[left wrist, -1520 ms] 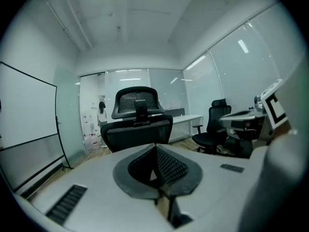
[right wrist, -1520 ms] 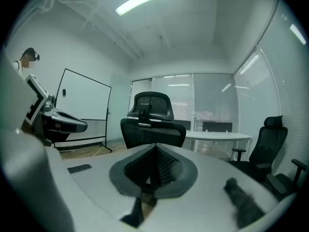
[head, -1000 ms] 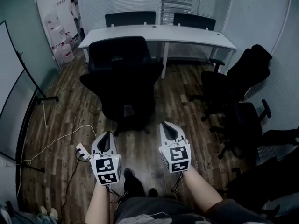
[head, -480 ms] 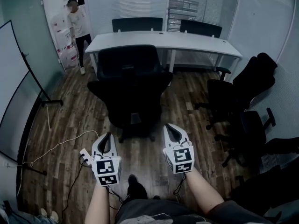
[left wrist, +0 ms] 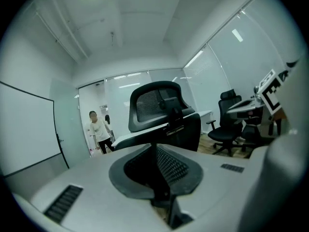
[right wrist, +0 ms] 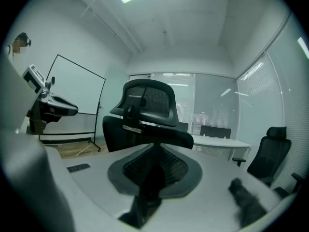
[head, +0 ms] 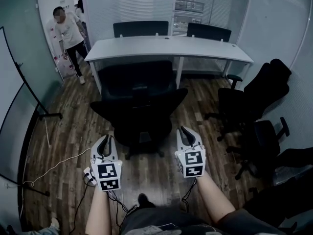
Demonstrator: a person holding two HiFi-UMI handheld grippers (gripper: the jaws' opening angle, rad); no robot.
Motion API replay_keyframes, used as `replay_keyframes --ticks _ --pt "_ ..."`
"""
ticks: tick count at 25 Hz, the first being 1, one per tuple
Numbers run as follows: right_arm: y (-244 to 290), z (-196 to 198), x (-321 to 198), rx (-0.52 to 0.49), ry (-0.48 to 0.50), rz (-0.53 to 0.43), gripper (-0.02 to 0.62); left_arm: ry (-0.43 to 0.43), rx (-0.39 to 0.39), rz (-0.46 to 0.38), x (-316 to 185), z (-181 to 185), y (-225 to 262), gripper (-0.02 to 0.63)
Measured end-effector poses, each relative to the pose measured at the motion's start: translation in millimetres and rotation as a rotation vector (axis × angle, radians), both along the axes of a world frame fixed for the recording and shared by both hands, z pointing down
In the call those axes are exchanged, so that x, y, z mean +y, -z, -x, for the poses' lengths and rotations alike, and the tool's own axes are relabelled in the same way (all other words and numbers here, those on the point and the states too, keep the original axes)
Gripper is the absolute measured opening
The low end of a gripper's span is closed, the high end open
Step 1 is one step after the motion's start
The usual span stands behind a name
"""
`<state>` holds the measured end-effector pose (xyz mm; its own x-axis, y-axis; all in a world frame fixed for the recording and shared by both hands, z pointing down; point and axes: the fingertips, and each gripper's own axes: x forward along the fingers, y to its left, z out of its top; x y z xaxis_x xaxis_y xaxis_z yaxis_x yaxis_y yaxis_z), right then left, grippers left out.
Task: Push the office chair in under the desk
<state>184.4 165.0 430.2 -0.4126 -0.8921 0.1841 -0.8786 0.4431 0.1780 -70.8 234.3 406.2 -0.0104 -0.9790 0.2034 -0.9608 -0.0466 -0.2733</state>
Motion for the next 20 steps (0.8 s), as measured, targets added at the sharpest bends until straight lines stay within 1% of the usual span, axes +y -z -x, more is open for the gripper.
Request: replay_keyframes --ticks 1,2,4,6,9,14,17,20 --pt "1 2 -10 0.019 -0.009 -0.002 0.028 -0.005 -0.024 -0.003 -10 7 2 0.022" --pt "2 3 -20 0.039 -0.019 -0.006 0.04 -0.015 -0.045 -0.001 -19 12 3 0.036" --pt "5 4 -39 0.068 -0.042 -0.013 0.115 -0.048 -0.077 0.013 -37 24 3 0.15" --pt "4 4 -57 0.092 -0.066 -0.009 0.151 -0.068 -0.123 0.022 -54 37 2 0.19" --pt "-3 4 -79 0.166 -0.101 0.001 0.215 -0.082 -0.213 0.027 -79 57 -2 0.267" --pt "-10 7 -105 0.304 -0.148 -0.009 0.267 -0.115 -0.282 0.06 -114 80 -12 0.33" --pt "-13 9 -116 0.409 -0.173 -0.026 0.288 -0.126 -0.38 0.072 -129 87 -16 0.35" --pt "-20 8 -130 0.511 -0.179 -0.019 0.295 -0.15 -0.481 0.116 -141 86 -27 0.356"
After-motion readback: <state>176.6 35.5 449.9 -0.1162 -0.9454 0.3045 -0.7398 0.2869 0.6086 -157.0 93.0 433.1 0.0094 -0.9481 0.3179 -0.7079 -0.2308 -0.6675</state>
